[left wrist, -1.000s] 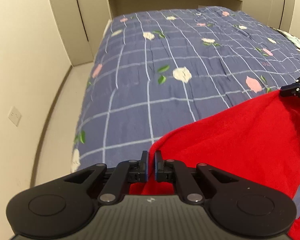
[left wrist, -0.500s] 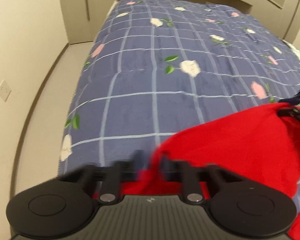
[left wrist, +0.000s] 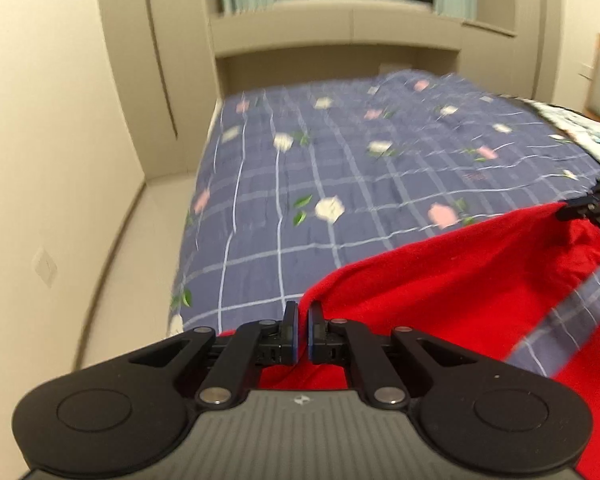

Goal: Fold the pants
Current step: 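Lift the waistband with both grippers and carry it toward the pant cuffs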

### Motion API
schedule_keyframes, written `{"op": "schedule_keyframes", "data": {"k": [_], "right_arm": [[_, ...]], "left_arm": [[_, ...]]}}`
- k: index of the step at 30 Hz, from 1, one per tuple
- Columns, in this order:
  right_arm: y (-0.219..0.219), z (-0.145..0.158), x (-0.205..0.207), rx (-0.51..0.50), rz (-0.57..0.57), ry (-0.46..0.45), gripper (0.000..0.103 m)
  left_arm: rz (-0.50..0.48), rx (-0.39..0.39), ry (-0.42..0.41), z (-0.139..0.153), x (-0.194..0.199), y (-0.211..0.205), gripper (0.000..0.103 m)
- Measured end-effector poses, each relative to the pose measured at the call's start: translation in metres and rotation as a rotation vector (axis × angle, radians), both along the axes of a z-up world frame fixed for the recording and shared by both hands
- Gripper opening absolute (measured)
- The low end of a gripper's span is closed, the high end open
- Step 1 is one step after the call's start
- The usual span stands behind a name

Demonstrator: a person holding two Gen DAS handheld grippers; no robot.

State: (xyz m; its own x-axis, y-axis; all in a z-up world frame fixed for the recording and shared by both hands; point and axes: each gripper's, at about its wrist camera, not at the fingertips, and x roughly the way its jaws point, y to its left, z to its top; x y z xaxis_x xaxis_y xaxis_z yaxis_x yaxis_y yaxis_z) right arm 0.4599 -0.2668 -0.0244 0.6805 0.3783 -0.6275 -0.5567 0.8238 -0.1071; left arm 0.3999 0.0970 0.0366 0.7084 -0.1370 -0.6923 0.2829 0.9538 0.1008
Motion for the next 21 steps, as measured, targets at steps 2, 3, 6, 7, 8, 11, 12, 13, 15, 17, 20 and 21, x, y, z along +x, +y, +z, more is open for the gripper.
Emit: {"op": "schedule_keyframes", "data": {"k": [2,3,6,7,8,11,12,13,15,17,20,21], "right_arm": [[-0.002,0.01,-0.026,-0.015,-0.004,-0.039,0.0],[-0.003,0.014,-0.038,-0.027,-0.004,-0.056,0.0],[-0.008,0.022,-0.076,-0.044,-0.005,-0.097,0.0],[-0.009,0.023,-0.088,-0.05,-0.006,-0.11,0.0],[-0.011,0.023,-0.102,-0.054,-0.01,-0.124,0.0],[-0.015,0.019,-0.142,-0.061,-0.024,-0.152,0.0],[-0.014,0.016,-0.155,-0.072,-0.025,-0.162,0.0],[-0.013,0.011,-0.168,-0.087,-0.027,-0.175,0.0],[-0.012,0.002,-0.191,-0.106,-0.038,-0.187,0.0],[-0.007,-0.009,-0.213,-0.131,-0.041,-0.2,0.0],[0.001,-0.027,-0.24,-0.182,-0.044,-0.214,0.0],[0.003,-0.034,-0.247,-0.201,-0.046,-0.216,0.0]], "left_arm": [[-0.024,0.013,-0.066,0.008,-0.028,-0.007,0.003],[-0.033,0.018,-0.082,0.01,-0.04,-0.01,0.003],[-0.058,0.035,-0.131,0.011,-0.078,-0.018,0.003],[-0.066,0.034,-0.143,0.011,-0.089,-0.018,0.003],[-0.074,0.035,-0.158,0.009,-0.1,-0.019,0.003],[-0.099,0.042,-0.182,0.003,-0.13,-0.022,0.003],[-0.109,0.051,-0.191,0.0,-0.14,-0.024,0.003],[-0.121,0.062,-0.197,-0.004,-0.15,-0.025,0.003],[-0.139,0.096,-0.211,-0.014,-0.169,-0.031,0.003],[-0.157,0.136,-0.23,-0.023,-0.189,-0.036,0.003],[-0.164,0.174,-0.244,-0.039,-0.214,-0.043,0.003],[-0.16,0.176,-0.245,-0.044,-0.22,-0.043,0.003]]}}
